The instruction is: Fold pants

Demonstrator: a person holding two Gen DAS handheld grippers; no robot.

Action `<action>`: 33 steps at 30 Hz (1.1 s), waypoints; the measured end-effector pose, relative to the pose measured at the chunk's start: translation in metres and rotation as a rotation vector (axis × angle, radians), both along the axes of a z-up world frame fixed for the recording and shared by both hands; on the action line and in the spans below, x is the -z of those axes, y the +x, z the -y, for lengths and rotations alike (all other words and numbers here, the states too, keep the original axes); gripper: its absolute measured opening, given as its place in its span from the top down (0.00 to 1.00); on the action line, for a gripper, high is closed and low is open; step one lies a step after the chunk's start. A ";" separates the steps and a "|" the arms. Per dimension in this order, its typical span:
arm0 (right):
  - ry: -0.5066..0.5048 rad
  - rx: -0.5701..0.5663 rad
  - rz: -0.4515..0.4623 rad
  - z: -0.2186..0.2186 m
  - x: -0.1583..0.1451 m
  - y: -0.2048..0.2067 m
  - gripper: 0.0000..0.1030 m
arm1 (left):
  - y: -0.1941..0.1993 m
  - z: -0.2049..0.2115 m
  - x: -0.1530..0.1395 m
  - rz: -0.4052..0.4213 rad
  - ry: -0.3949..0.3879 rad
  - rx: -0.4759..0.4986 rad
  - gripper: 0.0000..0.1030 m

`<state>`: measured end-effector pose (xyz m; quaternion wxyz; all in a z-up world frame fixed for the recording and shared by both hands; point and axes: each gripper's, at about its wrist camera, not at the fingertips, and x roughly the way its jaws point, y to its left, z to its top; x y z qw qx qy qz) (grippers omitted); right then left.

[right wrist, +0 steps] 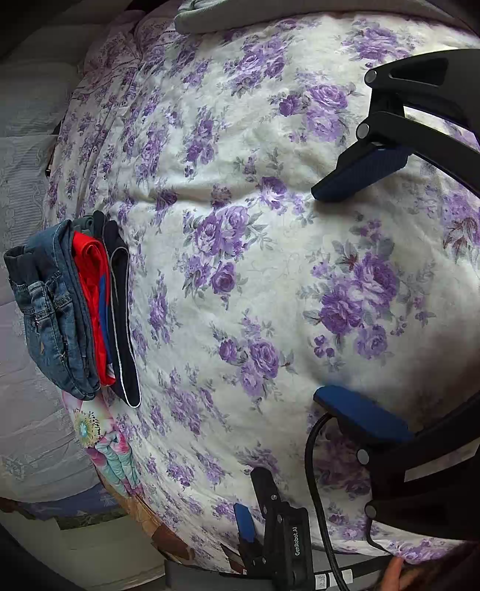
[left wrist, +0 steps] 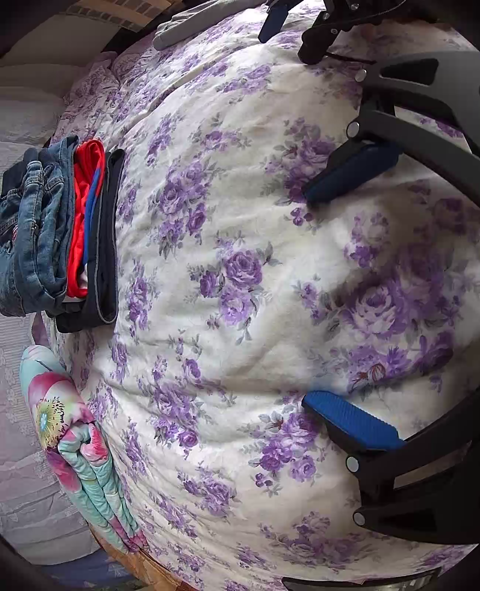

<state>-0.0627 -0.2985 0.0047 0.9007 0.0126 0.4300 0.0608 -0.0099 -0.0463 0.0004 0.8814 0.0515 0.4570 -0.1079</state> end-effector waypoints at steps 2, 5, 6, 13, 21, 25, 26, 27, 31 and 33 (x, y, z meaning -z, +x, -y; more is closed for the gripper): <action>-0.002 0.001 0.000 0.000 0.000 0.000 0.03 | 0.000 0.000 0.000 0.001 0.001 0.000 0.04; -0.004 0.001 0.000 0.000 0.000 0.000 0.03 | 0.000 0.000 0.000 0.001 0.000 0.000 0.04; -0.003 0.001 0.000 0.000 0.000 0.000 0.03 | 0.000 0.000 0.000 0.001 0.000 0.000 0.04; 0.000 0.001 0.000 0.000 0.000 0.000 0.03 | 0.000 -0.001 0.000 0.004 0.001 -0.003 0.04; 0.015 0.000 0.003 0.001 -0.001 0.000 0.03 | 0.000 -0.001 -0.001 0.005 0.000 -0.003 0.04; 0.007 -0.001 0.002 0.001 -0.001 0.000 0.03 | 0.000 -0.001 -0.001 0.006 0.000 -0.003 0.04; 0.005 -0.001 0.002 0.001 -0.001 0.000 0.03 | 0.000 -0.001 -0.001 0.006 0.000 -0.003 0.04; 0.005 -0.001 0.002 0.001 -0.001 0.000 0.03 | 0.000 -0.001 -0.001 0.006 0.000 -0.003 0.04; -0.002 -0.001 0.002 0.000 0.000 0.000 0.03 | 0.000 -0.001 -0.001 0.007 -0.001 -0.003 0.04; -0.003 -0.001 0.002 0.000 0.000 0.000 0.03 | 0.000 -0.001 -0.001 0.007 -0.001 -0.003 0.04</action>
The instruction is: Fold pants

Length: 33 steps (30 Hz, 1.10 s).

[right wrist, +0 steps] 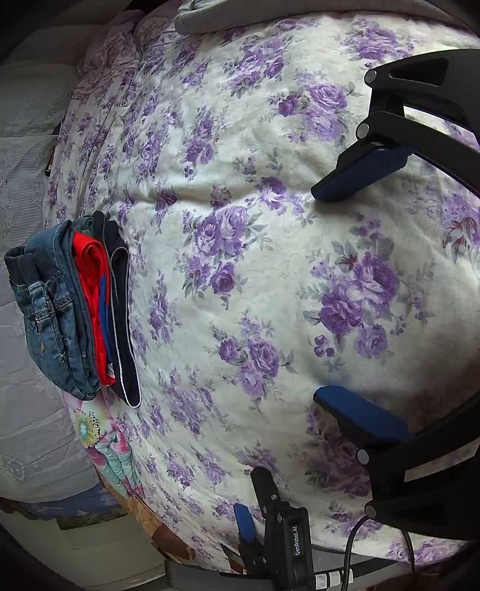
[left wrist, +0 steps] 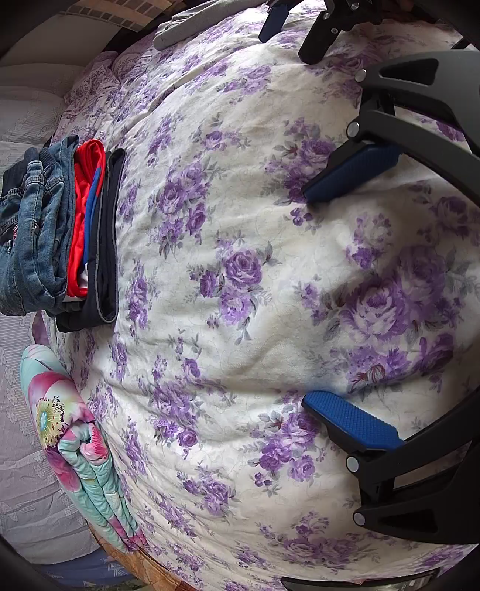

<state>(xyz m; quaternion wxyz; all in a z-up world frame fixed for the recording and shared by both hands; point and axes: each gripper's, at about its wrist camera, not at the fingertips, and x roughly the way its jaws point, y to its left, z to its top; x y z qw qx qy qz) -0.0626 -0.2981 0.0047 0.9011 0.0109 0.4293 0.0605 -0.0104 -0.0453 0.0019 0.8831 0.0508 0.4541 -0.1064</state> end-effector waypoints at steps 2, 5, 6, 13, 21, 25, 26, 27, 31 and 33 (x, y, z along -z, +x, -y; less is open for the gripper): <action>-0.003 0.000 0.000 0.000 0.000 0.000 0.03 | 0.000 0.000 0.000 0.001 -0.001 -0.001 0.04; -0.007 0.001 0.000 -0.001 0.000 0.000 0.03 | 0.000 0.001 0.000 -0.001 -0.001 -0.009 0.04; -0.009 0.001 0.000 -0.002 0.000 0.000 0.03 | 0.001 0.001 0.000 -0.004 -0.001 -0.011 0.04; -0.013 0.002 -0.002 -0.002 0.000 0.000 0.03 | 0.002 0.001 0.000 -0.071 0.009 -0.028 0.04; -0.016 0.119 -0.046 -0.009 0.001 -0.013 0.03 | 0.010 -0.001 -0.001 -0.170 0.020 0.023 0.04; 0.013 0.119 -0.036 -0.004 0.001 -0.016 0.03 | -0.013 -0.001 0.000 -0.006 0.016 0.010 0.04; 0.006 0.118 -0.037 -0.004 0.000 -0.016 0.03 | -0.012 0.002 -0.002 -0.024 0.025 0.007 0.04; -0.001 0.120 -0.039 -0.005 0.000 -0.016 0.03 | -0.008 0.002 -0.004 -0.060 0.024 0.000 0.04; -0.014 0.127 -0.136 -0.008 -0.002 -0.012 0.03 | 0.012 0.003 -0.009 -0.260 0.031 -0.021 0.04; -0.029 0.105 -0.199 -0.010 -0.003 -0.010 0.03 | 0.021 0.006 -0.012 -0.346 0.060 -0.020 0.05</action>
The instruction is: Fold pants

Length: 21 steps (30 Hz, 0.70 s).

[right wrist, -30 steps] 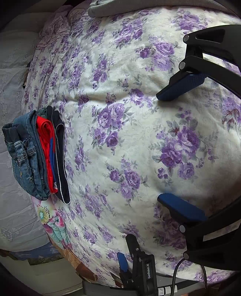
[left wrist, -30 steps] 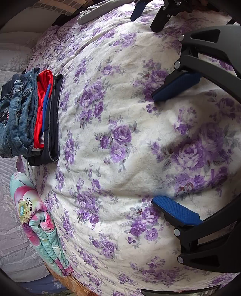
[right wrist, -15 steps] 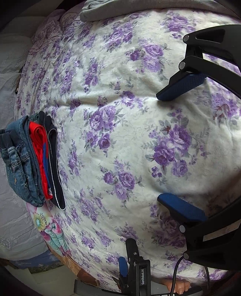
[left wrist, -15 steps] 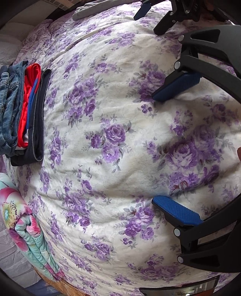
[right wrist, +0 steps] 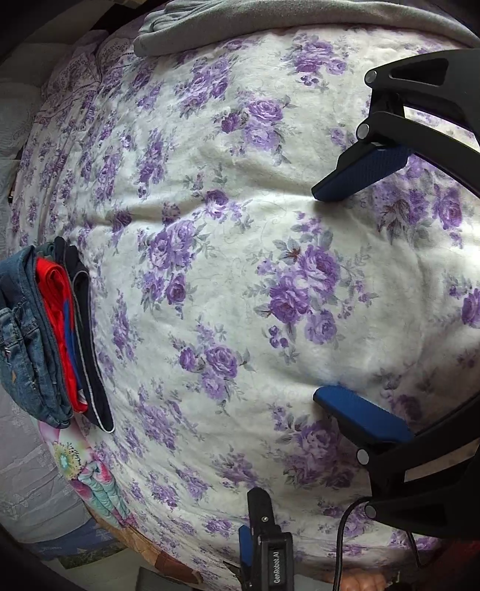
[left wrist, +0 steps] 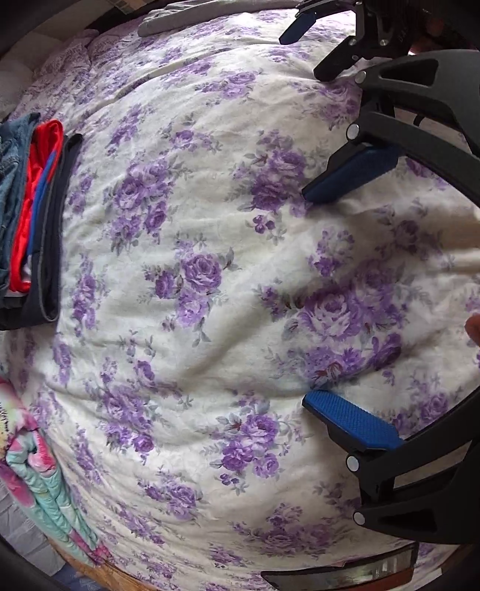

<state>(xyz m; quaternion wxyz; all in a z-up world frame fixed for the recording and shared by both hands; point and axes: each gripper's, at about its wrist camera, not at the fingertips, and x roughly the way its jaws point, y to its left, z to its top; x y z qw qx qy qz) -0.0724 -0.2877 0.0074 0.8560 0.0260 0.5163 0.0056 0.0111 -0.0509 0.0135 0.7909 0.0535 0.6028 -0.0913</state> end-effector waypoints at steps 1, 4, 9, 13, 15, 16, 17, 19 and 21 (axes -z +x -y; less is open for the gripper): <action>-0.004 -0.022 -0.029 -0.001 0.000 0.002 0.03 | 0.003 0.000 -0.004 -0.014 0.010 -0.012 0.05; -0.022 -0.042 -0.118 0.001 -0.007 0.016 0.03 | 0.007 0.001 -0.041 0.097 0.014 -0.050 0.05; -0.025 -0.004 0.040 0.012 -0.091 0.056 0.03 | 0.029 0.017 -0.130 0.360 0.037 -0.056 0.05; -0.143 -0.016 0.348 0.008 -0.212 0.085 0.03 | 0.056 0.036 -0.210 0.517 0.066 -0.028 0.05; -0.184 0.000 0.528 0.003 -0.271 0.084 0.03 | 0.067 0.045 -0.250 0.596 0.088 -0.016 0.05; -0.188 0.010 0.608 0.003 -0.294 0.082 0.03 | 0.068 0.048 -0.268 0.632 0.092 -0.012 0.05; -0.186 0.020 0.670 0.007 -0.311 0.081 0.03 | 0.071 0.052 -0.284 0.669 0.086 -0.013 0.05; -0.170 0.048 0.768 0.006 -0.331 0.075 0.03 | 0.072 0.054 -0.302 0.699 0.047 -0.018 0.05; -0.127 0.066 0.782 0.008 -0.328 0.079 0.03 | 0.074 0.055 -0.306 0.694 -0.015 -0.025 0.05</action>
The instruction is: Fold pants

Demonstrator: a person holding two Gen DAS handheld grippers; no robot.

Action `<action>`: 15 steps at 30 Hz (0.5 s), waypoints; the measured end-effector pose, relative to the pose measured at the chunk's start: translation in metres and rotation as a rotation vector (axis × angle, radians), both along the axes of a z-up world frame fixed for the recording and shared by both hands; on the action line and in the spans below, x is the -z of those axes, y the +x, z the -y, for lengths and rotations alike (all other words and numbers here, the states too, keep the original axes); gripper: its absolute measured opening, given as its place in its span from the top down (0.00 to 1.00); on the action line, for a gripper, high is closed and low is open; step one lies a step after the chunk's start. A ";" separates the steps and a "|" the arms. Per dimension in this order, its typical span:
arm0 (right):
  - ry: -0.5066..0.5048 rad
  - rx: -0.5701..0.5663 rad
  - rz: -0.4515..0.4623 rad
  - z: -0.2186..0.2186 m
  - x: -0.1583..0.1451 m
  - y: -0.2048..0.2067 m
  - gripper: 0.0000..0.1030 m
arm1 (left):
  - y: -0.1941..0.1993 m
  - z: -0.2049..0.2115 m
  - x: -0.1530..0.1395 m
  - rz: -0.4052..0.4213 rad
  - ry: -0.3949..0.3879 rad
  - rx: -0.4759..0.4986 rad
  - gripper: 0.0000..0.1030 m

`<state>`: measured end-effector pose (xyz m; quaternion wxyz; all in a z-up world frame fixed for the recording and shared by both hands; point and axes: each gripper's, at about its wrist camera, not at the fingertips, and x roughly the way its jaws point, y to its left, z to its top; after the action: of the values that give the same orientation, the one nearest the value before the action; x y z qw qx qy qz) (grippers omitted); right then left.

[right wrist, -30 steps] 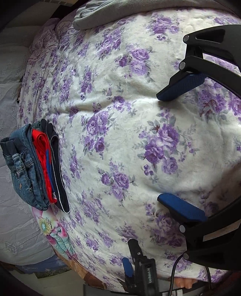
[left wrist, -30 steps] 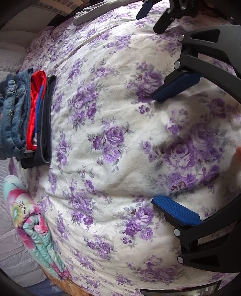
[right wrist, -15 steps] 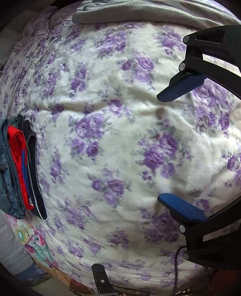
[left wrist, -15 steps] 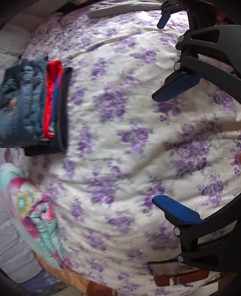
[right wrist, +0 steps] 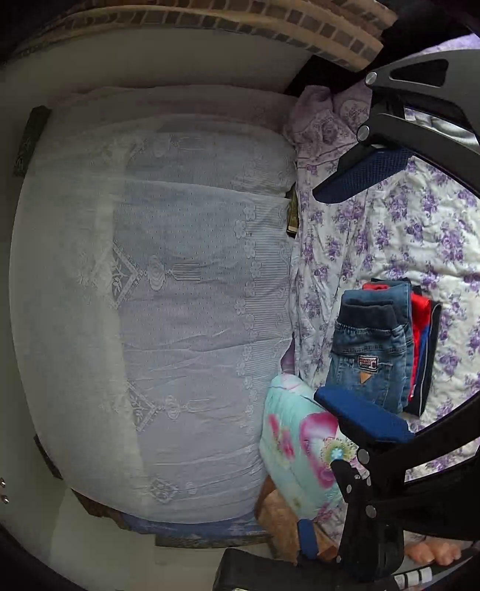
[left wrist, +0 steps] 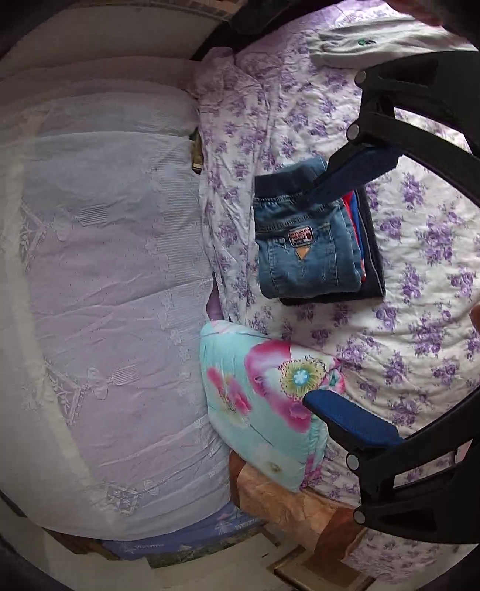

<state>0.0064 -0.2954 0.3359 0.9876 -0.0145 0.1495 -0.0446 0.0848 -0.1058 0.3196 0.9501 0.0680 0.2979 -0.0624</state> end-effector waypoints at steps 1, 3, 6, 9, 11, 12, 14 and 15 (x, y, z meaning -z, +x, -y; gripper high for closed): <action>0.019 -0.006 -0.031 0.000 0.008 0.006 0.03 | -0.001 0.001 0.003 -0.004 -0.017 0.001 0.05; 0.029 -0.002 -0.144 -0.002 0.031 0.024 0.03 | 0.005 0.004 0.018 -0.032 -0.020 -0.010 0.05; 0.014 0.027 -0.246 -0.005 0.061 0.039 0.03 | 0.015 0.011 0.048 -0.097 0.011 -0.001 0.05; 0.020 0.033 -0.252 -0.004 0.069 0.042 0.03 | 0.022 0.016 0.062 -0.109 0.043 0.001 0.05; 0.028 0.042 -0.258 -0.001 0.071 0.050 0.03 | 0.029 0.017 0.065 -0.116 0.041 0.006 0.05; 0.033 0.046 -0.264 0.001 0.072 0.055 0.03 | 0.034 0.017 0.066 -0.121 0.034 0.007 0.05; 0.044 0.049 -0.283 0.004 0.076 0.067 0.03 | 0.042 0.017 0.068 -0.129 0.025 0.005 0.05; 0.051 0.048 -0.292 0.005 0.078 0.072 0.03 | 0.048 0.017 0.070 -0.134 0.023 0.000 0.05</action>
<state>0.0788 -0.3001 0.2581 0.9540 0.0076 0.2932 -0.0618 0.1333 -0.1230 0.2498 0.9272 0.0745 0.3615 -0.0633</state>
